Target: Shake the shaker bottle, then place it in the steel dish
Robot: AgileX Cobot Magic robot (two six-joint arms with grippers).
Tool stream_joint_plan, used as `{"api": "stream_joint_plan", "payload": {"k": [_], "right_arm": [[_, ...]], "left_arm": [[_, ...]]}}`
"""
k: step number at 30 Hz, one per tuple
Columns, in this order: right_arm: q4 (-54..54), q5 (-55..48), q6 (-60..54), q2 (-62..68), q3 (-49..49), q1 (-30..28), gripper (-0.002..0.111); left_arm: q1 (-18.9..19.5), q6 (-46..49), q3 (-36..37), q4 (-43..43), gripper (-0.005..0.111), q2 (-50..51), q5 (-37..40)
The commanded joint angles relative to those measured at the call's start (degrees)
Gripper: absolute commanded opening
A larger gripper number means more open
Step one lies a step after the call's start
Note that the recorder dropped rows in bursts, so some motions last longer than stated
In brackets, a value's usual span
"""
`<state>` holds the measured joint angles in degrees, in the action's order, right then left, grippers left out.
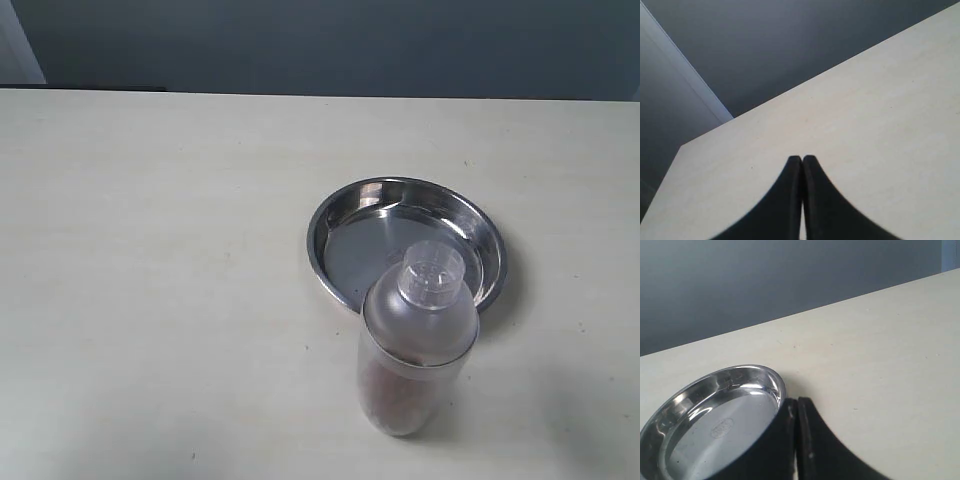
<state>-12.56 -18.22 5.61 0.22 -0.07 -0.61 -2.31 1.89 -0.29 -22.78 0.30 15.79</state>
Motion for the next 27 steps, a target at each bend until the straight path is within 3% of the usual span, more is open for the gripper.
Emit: {"api": "stream_joint_plan", "payload": {"k": [1,6,11,13,16,18,27], "right_arm": [[-0.02,0.57,-0.36,-0.22,0.07,0.10,-0.001],[-0.02,0.57,-0.36,-0.22,0.07,0.10,-0.001],[-0.02,0.57,-0.36,-0.22,0.07,0.10,-0.001],[-0.02,0.57,-0.36,-0.22,0.07,0.10,-0.001],[-0.02,0.57,-0.36,-0.22,0.07,0.10,-0.001],[-0.02,0.57,-0.36,-0.22,0.07,0.10,-0.001],[-0.02,0.57,-0.36,-0.22,0.07,0.10,-0.001]], "left_arm": [[0.11,0.02,0.29,-2.31,0.000,-0.30,-2.46],[0.11,0.02,0.29,-0.80,0.000,-0.30,-8.91],[0.11,-0.46,0.29,4.29,0.000,-0.30,-23.49],[0.00,-9.08,0.29,8.22,0.000,-0.30,-28.53],[-0.01,-37.51,0.29,17.95,0.000,-0.30,-29.84],[-0.01,-48.70,0.29,17.91,0.000,-0.30,-28.49],[-0.01,-52.72,0.29,16.52,0.000,-0.30,-26.46]]}}
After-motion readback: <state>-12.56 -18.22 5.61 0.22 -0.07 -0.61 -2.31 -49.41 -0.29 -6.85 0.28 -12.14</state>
